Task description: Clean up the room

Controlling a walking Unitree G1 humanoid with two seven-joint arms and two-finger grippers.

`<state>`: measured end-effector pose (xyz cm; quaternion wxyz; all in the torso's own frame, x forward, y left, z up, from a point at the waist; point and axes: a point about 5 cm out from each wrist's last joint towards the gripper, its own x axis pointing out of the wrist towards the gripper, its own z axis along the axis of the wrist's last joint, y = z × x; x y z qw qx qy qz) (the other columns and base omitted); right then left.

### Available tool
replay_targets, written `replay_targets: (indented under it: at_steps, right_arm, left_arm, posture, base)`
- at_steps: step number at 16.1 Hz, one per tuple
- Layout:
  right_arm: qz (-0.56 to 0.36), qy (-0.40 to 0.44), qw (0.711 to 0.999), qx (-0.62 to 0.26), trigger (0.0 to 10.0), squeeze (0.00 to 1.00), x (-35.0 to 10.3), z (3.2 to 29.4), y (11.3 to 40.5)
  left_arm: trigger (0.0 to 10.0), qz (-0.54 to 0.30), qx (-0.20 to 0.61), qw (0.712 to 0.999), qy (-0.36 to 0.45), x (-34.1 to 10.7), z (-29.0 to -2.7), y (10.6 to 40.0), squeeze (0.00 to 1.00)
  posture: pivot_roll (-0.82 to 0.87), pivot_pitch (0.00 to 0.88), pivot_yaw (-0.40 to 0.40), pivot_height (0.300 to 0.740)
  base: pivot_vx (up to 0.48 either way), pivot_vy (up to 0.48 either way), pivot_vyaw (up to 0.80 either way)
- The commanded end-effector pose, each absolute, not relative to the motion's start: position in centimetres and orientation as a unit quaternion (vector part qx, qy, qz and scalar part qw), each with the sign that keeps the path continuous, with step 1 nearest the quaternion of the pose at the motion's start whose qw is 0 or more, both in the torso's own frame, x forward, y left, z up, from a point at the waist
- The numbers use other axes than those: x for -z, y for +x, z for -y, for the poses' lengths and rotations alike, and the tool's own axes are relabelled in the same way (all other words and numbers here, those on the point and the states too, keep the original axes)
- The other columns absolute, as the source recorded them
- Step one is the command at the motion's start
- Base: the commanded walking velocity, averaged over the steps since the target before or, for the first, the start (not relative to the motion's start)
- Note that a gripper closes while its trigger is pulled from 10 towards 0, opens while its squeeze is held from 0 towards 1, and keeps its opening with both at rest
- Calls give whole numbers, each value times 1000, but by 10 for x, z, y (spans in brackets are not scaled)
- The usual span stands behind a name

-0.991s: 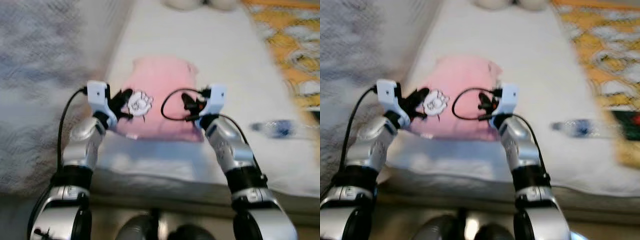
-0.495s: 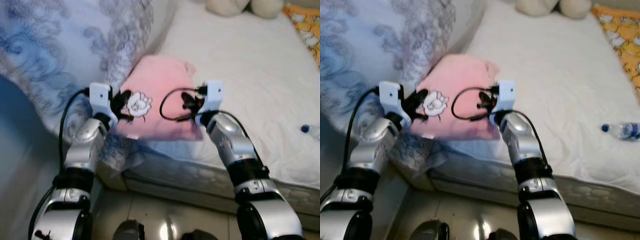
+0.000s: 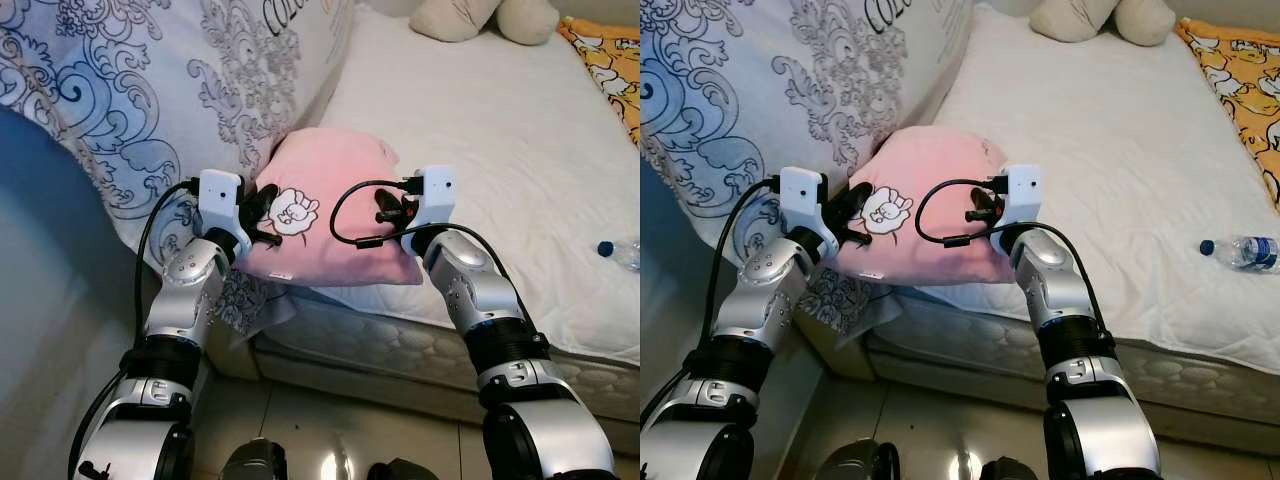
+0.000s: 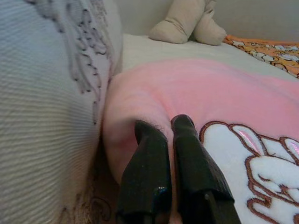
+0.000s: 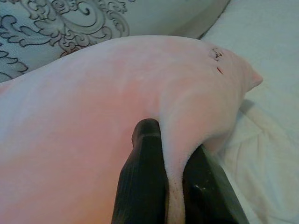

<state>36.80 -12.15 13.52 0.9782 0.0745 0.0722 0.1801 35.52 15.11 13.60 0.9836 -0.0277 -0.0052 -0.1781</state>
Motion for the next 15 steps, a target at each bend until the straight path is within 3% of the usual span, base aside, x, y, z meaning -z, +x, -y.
replay_targets:
  at_steps: [1, 8, 15]
  right_arm:
    - [-34, 60, 987, -144, 10000, 0, -149, 141, 371]
    - [75, -23, 990, -114, 10000, 0, -201, 156, 380]
    - [50, -36, 990, -130, 10000, 0, -196, 152, 389]
  left_arm:
    - [10000, 25, 157, 987, -27, -147, -157, 359, 0]
    - [10000, 81, 125, 989, -13, -174, -149, 362, 0]
    - [10000, 64, 112, 992, -15, -175, -146, 367, 0]
  posture:
    - [-8, 82, 6, 740]
    - [-9, 79, 4, 740]
    - [-3, 120, -3, 740]
  base:
    - [412, 0, 0]
    - [479, 0, 0]
    - [407, 0, 0]
